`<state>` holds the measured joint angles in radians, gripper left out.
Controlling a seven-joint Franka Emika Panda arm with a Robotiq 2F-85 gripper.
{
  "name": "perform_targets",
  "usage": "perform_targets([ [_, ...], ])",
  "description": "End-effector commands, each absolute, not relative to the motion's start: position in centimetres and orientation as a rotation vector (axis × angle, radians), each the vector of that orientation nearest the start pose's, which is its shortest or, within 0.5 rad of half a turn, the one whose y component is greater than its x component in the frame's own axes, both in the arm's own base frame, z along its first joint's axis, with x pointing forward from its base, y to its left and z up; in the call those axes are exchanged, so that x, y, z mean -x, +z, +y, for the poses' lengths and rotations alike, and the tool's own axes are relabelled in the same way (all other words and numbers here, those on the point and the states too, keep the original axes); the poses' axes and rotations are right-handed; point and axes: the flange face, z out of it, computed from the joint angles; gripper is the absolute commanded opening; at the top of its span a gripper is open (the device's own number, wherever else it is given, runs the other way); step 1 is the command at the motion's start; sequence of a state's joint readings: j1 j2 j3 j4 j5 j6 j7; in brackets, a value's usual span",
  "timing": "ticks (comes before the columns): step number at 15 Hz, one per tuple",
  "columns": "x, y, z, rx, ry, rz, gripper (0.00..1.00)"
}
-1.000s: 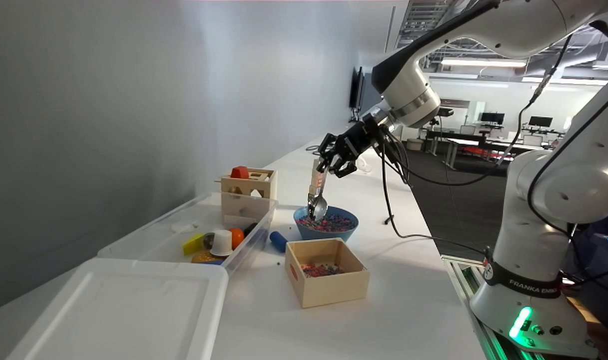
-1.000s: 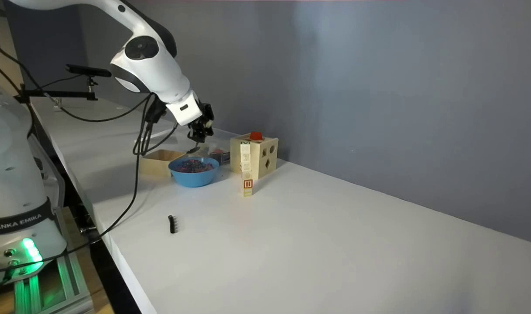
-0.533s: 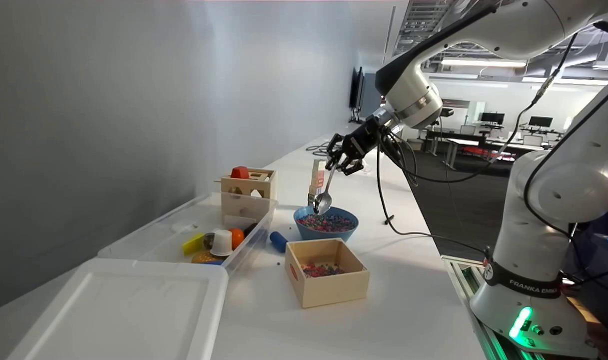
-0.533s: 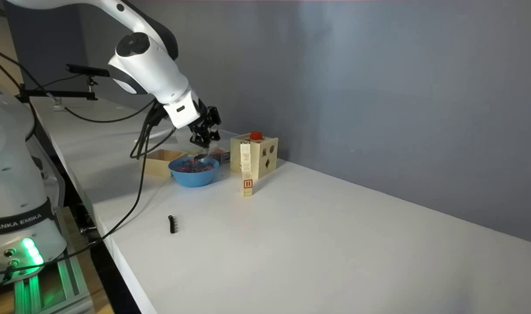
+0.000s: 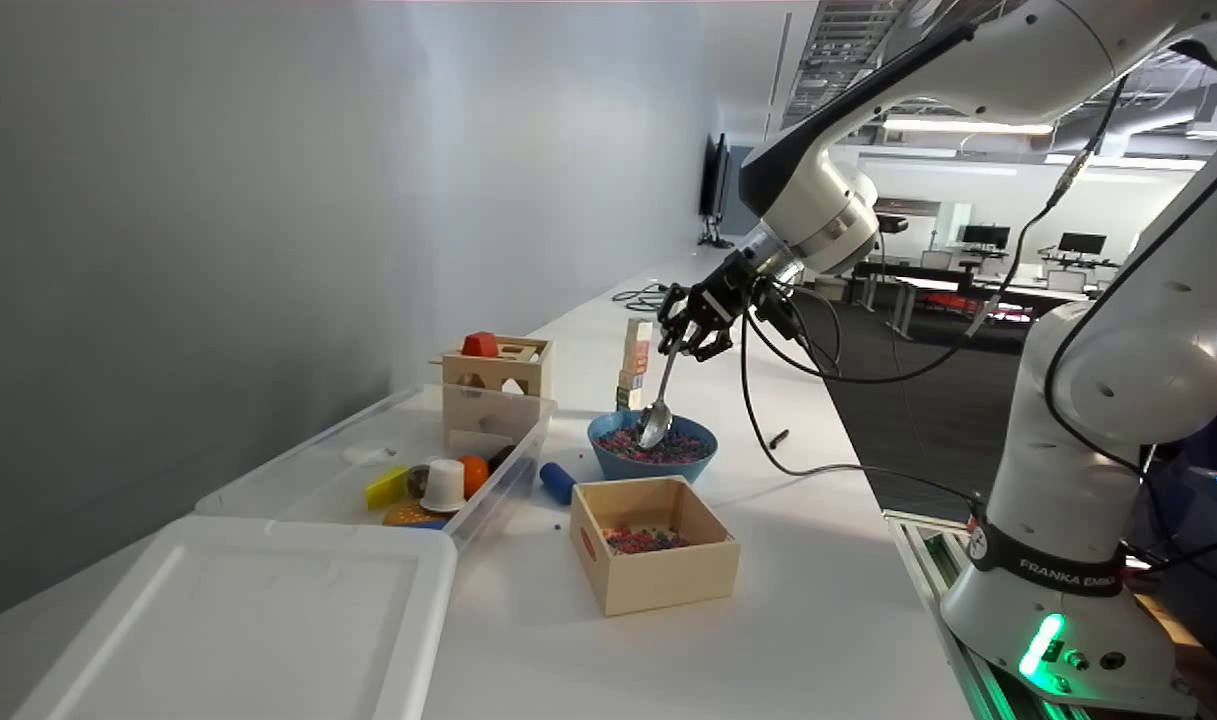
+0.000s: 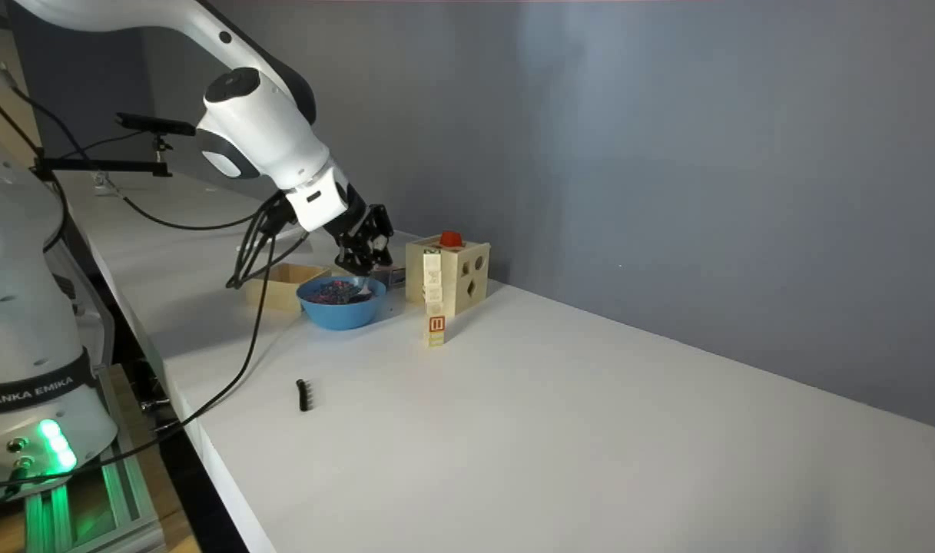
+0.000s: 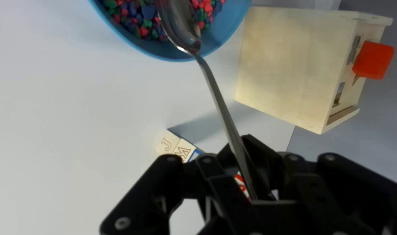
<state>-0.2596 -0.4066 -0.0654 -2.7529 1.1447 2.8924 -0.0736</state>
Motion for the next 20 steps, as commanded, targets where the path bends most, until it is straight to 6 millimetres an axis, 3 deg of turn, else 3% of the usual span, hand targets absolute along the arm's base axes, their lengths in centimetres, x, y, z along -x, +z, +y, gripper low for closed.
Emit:
perform_targets([
  [1,-35.9,36.4,-17.3,2.127,-0.775,1.607,0.02],
  [8,-37.8,33.5,-12.8,2.258,-0.680,1.512,0.02],
  [9,-37.9,33.1,-12.5,2.276,-0.668,1.504,0.34],
  [10,-38.1,32.9,-12.3,2.285,-0.663,1.507,0.35],
  [14,-38.1,32.7,-12.6,2.268,-0.690,1.570,0.62],
  [19,-37.6,34.8,-13.9,2.181,-0.764,1.620,0.97],
  [20,-37.6,35.1,-14.2,2.175,-0.764,1.617,0.99],
])
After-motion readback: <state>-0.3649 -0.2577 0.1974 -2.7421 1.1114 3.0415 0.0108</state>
